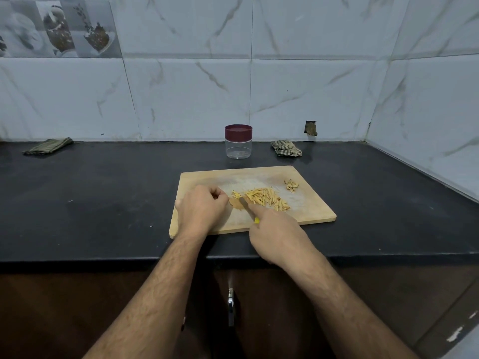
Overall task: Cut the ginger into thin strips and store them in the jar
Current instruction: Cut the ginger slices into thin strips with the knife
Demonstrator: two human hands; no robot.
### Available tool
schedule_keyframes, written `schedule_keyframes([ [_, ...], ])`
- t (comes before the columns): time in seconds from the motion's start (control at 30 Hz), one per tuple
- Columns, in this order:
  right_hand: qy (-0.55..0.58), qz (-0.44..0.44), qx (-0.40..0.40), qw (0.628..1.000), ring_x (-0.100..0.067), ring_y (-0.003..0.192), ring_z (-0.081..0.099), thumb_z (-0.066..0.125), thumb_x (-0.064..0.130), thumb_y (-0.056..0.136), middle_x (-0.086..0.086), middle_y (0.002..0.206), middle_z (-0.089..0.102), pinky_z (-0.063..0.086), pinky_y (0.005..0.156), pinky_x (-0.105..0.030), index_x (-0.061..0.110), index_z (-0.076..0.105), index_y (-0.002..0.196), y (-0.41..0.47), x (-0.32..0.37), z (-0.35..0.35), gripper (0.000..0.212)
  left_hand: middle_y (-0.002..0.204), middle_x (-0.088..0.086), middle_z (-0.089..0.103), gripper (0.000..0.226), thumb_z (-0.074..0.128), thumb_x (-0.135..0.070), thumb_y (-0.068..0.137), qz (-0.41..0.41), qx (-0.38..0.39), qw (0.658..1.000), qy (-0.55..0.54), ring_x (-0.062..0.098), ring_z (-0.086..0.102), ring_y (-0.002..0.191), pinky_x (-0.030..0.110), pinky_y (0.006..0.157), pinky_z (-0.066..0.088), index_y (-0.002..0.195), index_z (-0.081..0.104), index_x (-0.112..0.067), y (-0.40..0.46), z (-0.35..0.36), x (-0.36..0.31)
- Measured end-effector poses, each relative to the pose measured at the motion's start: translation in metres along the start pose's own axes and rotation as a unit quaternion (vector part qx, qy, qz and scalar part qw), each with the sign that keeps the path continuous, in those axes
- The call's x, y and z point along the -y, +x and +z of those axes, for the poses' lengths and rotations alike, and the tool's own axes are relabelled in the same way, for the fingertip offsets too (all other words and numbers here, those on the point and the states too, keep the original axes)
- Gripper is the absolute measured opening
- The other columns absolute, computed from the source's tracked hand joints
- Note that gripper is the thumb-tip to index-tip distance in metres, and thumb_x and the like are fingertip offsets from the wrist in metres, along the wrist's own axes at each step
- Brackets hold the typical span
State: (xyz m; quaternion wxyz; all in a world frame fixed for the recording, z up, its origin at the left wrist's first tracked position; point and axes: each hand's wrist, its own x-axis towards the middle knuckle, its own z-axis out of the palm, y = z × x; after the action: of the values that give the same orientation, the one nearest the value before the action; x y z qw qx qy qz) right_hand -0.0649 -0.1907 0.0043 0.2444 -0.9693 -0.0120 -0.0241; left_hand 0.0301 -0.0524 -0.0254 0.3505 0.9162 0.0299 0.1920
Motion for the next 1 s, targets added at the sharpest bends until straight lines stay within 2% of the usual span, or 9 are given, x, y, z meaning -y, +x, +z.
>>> schedule_keyframes([
  [0.1, -0.005, -0.029, 0.004, 1.0, -0.025, 0.121, 0.053, 0.038, 0.018, 0.096, -0.002, 0.14, 0.055, 0.047, 0.099, -0.039, 0.035, 0.032, 0.152, 0.001, 0.006, 0.003, 0.059, 0.075, -0.019, 0.064, 0.019, 0.053, -0.026, 0.087, -0.004, -0.022, 0.999, -0.044, 0.008, 0.054, 0.079, 0.04, 0.098, 0.031, 0.074, 0.066, -0.031, -0.002, -0.003, 0.0],
  [0.27, -0.037, -0.028, 0.017, 0.999, -0.025, 0.117, 0.055, 0.041, 0.013, 0.093, -0.002, 0.132, 0.06, 0.048, 0.089, -0.035, 0.037, 0.039, 0.149, 0.007, 0.011, 0.005, 0.061, 0.079, -0.022, 0.063, 0.021, 0.053, -0.02, 0.086, -0.012, -0.04, 0.996, -0.081, 0.008, 0.051, 0.082, 0.038, 0.098, 0.031, 0.077, 0.067, -0.033, -0.005, -0.008, -0.002],
  [0.43, -0.051, 0.028, 0.002, 0.998, -0.027, 0.122, 0.054, 0.038, 0.009, 0.091, -0.005, 0.137, 0.058, 0.05, 0.096, -0.036, 0.036, 0.034, 0.152, 0.014, -0.002, -0.01, 0.066, 0.075, -0.02, 0.062, 0.02, 0.053, -0.023, 0.089, -0.036, -0.073, 0.991, -0.105, 0.006, 0.05, 0.076, 0.037, 0.095, 0.031, 0.083, 0.07, -0.031, -0.004, -0.008, -0.001],
  [0.53, -0.03, 0.018, 0.0, 0.999, -0.026, 0.126, 0.052, 0.04, 0.008, 0.09, -0.002, 0.142, 0.055, 0.048, 0.099, -0.035, 0.038, 0.031, 0.152, 0.014, 0.003, -0.012, 0.069, 0.074, -0.018, 0.063, 0.02, 0.053, -0.022, 0.088, -0.042, -0.081, 0.989, -0.116, 0.007, 0.052, 0.078, 0.035, 0.091, 0.03, 0.085, 0.071, -0.031, -0.004, -0.008, 0.0],
  [0.63, -0.033, -0.001, 0.007, 0.999, -0.025, 0.125, 0.052, 0.042, 0.01, 0.09, -0.002, 0.141, 0.055, 0.046, 0.1, -0.035, 0.037, 0.037, 0.15, 0.019, 0.011, -0.006, 0.066, 0.077, -0.015, 0.065, 0.02, 0.053, -0.022, 0.087, -0.046, -0.085, 0.989, -0.116, 0.01, 0.054, 0.081, 0.036, 0.091, 0.031, 0.086, 0.072, -0.03, -0.005, -0.008, 0.001],
  [0.83, -0.068, 0.016, -0.006, 0.998, -0.025, 0.118, 0.057, 0.042, 0.008, 0.09, -0.003, 0.136, 0.058, 0.05, 0.09, -0.034, 0.043, 0.031, 0.152, 0.024, 0.005, -0.008, 0.072, 0.079, -0.015, 0.067, 0.019, 0.054, -0.023, 0.089, -0.05, -0.098, 0.986, -0.127, 0.009, 0.054, 0.081, 0.035, 0.091, 0.03, 0.086, 0.07, -0.033, -0.005, -0.009, 0.002],
  [1.0, -0.063, -0.002, -0.017, 0.998, -0.023, 0.119, 0.056, 0.044, 0.008, 0.089, -0.001, 0.134, 0.059, 0.048, 0.087, -0.032, 0.04, 0.036, 0.151, 0.025, 0.011, -0.008, 0.069, 0.078, -0.014, 0.066, 0.018, 0.053, -0.023, 0.088, -0.053, -0.1, 0.986, -0.121, 0.01, 0.053, 0.081, 0.034, 0.089, 0.029, 0.086, 0.069, -0.033, -0.004, -0.008, 0.002],
])
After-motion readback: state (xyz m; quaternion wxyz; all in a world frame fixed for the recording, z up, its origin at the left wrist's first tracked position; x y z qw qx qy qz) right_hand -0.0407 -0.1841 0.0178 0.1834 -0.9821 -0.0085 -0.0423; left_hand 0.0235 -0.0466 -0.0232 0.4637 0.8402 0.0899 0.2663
